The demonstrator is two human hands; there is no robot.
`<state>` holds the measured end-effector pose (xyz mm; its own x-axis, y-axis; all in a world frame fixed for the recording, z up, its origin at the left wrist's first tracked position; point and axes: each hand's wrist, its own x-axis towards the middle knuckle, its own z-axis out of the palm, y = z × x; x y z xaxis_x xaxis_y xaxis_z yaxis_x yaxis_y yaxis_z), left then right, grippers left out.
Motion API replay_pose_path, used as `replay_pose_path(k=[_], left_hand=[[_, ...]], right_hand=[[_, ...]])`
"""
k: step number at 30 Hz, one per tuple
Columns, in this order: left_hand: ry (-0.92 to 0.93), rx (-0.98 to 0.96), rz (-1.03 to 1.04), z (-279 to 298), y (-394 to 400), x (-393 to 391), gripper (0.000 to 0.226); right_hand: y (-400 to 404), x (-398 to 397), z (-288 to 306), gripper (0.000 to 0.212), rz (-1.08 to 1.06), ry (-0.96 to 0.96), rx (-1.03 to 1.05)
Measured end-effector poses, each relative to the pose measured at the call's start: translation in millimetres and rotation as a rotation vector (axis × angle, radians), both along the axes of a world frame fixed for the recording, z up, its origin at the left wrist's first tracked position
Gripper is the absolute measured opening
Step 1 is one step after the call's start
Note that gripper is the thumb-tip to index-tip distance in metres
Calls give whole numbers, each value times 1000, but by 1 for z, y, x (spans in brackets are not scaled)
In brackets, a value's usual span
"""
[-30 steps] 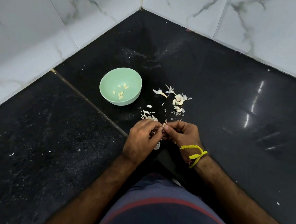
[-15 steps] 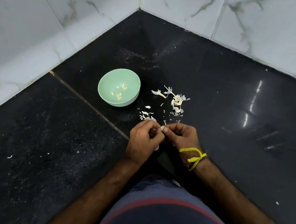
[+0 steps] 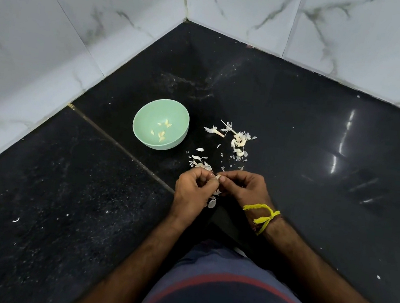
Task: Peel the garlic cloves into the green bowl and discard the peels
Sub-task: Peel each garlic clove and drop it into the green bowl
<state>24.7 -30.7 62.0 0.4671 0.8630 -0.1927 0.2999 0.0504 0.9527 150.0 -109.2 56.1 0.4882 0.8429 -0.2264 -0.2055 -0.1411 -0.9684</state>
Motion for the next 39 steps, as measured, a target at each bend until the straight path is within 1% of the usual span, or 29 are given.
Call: replay_pose_path(k=[4, 6, 9, 14, 20, 26, 29, 33, 39], left_hand=[[-63, -119, 15, -3, -3, 0, 14], [-61, -118, 8, -6, -5, -1, 16], [-71, -74, -14, -6, -9, -3, 24], [-169, -92, 9, -4, -10, -3, 14], [-188, -95, 22, -7, -10, -1, 8], [-240, -196, 59, -10, -9, 1, 8], [-224, -189, 65, -12, -10, 3, 11], [-230, -220, 58, -14, -11, 6, 14], [-216, -283, 53, -11, -12, 9, 14]], right_hand=[[-1, 1, -1, 12, -12, 9, 11], [-1, 1, -2, 11, -30, 24, 12], [0, 1, -4, 9, -48, 26, 9], [-1, -1, -4, 11, -77, 64, 10], [-2, -1, 0, 12, -68, 52, 23], [-2, -2, 0, 11, -39, -13, 50], [1, -5, -1, 12, -70, -29, 45], [4, -4, 2, 17, -112, -4, 46], [1, -1, 2, 5, -58, -22, 73]])
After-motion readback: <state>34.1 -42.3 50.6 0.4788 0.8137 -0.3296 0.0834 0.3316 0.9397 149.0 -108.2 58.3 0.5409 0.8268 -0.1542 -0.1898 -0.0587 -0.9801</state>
